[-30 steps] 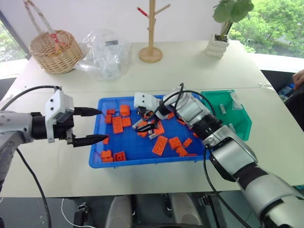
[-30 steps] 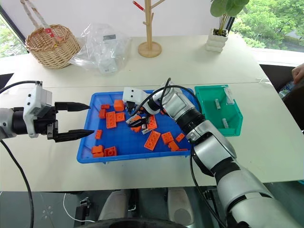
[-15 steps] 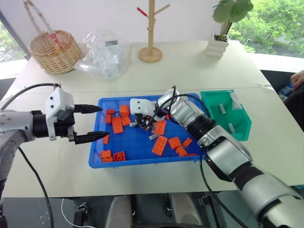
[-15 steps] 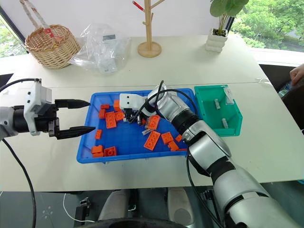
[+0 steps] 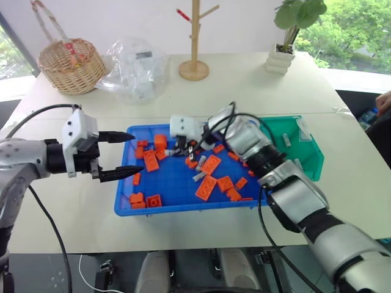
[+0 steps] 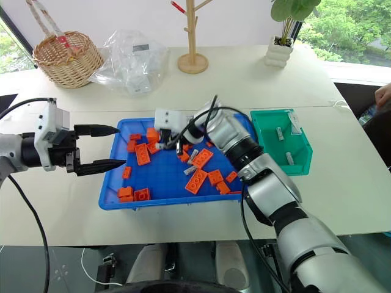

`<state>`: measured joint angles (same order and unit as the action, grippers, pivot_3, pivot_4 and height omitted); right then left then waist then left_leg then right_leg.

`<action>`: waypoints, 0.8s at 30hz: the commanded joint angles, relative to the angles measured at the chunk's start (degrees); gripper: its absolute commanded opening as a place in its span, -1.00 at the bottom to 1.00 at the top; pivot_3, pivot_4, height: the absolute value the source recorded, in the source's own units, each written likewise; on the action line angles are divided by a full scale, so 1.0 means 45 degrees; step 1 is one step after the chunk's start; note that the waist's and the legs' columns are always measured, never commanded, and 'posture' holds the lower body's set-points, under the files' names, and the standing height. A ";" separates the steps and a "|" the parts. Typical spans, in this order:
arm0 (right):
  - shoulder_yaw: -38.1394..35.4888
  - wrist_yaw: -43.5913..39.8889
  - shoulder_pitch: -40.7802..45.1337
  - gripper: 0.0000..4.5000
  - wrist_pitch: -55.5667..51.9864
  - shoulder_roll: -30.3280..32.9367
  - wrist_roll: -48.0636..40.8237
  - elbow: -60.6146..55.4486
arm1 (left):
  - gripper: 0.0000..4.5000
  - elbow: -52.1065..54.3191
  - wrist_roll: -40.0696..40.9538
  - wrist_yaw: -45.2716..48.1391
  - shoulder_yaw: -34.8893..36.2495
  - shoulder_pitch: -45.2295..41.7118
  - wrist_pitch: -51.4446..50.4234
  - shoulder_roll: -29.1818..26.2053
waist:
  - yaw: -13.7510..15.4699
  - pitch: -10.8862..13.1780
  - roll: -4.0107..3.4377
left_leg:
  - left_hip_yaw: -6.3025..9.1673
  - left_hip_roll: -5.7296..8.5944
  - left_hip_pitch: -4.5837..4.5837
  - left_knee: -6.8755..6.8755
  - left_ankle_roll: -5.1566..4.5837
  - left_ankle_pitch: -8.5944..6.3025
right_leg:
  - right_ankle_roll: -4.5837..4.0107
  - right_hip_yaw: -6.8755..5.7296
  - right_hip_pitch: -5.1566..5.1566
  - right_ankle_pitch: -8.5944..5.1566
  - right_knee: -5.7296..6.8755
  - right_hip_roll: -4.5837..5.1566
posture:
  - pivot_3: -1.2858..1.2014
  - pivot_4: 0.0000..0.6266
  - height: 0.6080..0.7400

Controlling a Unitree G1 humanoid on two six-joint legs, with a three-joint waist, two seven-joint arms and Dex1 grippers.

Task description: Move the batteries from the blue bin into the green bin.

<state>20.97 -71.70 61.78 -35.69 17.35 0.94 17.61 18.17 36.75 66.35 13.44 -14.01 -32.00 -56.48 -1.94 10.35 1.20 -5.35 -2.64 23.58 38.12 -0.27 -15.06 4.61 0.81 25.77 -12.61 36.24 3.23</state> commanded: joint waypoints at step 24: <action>-0.7480 0.3606 -0.6661 0.50 -0.5305 0.7873 -0.3945 -0.6845 | 1.00 -0.1077 -0.0557 0.0511 -0.1747 -0.2237 0.0526 0.1129 | 0.0170 -0.0009 0.0021 | -0.0008 0.0006 -0.0038 0.0008 -0.0005 -0.0001 | -0.0052 0.0042 -0.0033 -0.0032 -0.0034 -0.0033 | 0.03 -0.52 0.93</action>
<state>-11.85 -54.74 29.02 -61.24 51.87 -14.70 -11.01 12.94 34.30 68.39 5.24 -22.94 -30.39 -51.15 -1.18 10.31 1.29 -5.40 -2.62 23.41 38.16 -0.30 -15.07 4.38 1.03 25.64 -12.76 36.09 3.08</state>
